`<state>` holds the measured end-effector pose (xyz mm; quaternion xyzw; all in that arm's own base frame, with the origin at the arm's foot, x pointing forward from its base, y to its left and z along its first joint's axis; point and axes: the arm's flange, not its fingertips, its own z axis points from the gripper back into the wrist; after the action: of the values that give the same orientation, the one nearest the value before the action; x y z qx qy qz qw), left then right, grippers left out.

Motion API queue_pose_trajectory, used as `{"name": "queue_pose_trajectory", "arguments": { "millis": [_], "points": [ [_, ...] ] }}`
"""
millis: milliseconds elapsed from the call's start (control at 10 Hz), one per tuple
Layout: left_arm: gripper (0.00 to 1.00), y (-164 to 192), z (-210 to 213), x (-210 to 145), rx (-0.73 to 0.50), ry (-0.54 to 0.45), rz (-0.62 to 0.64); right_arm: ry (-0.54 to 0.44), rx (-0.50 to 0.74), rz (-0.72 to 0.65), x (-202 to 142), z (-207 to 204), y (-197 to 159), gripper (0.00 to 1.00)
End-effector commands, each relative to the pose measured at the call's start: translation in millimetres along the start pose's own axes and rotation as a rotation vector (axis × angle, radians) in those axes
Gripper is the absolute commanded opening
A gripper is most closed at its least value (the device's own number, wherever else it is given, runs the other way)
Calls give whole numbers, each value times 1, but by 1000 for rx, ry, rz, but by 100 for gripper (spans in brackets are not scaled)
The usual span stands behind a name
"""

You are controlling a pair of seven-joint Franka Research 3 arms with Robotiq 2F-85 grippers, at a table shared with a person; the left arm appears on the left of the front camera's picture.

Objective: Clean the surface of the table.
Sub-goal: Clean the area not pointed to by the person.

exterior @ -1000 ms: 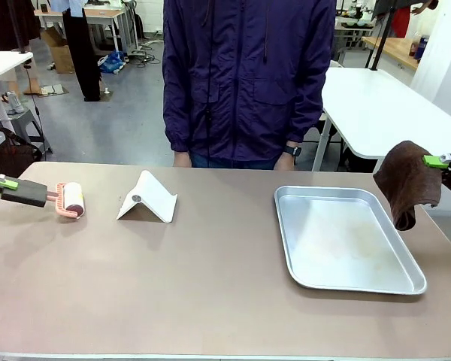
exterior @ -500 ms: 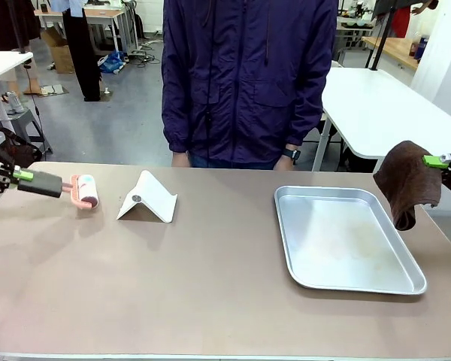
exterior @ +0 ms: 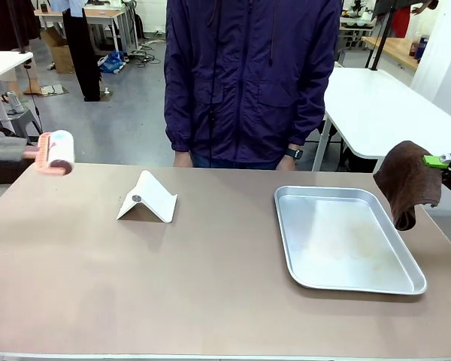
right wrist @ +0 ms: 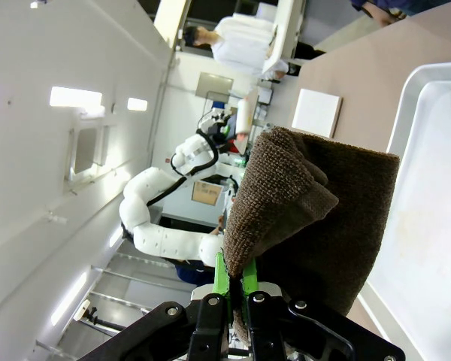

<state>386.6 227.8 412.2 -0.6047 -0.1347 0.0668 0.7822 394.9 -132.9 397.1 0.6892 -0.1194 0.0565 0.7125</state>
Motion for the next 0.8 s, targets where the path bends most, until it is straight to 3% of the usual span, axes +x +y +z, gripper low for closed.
{"name": "queue_pose_trajectory", "arguments": {
  "millis": [0, 100, 400, 500, 600, 700],
  "points": [
    [22, 3, 26, -36, -18, 138, 19, 1, 17, 25, 0, 0, 3, 7],
    [22, 7, 42, -55, -39, 217, 24, 1, 17, 25, 0, 0, 3, 7],
    [22, 41, 82, -113, -69, 285, 19, 1, 17, 25, 0, 0, 3, 7],
    [22, 50, 89, -125, -78, 298, 16, 1, 17, 25, 0, 0, 3, 7],
    [22, 58, 90, -132, -68, 248, -4, 1, 17, 25, 0, 0, 3, 7],
    [22, 43, 81, -123, -58, 284, 47, 1, 17, 25, 0, 0, 3, 7]
  ]
}}
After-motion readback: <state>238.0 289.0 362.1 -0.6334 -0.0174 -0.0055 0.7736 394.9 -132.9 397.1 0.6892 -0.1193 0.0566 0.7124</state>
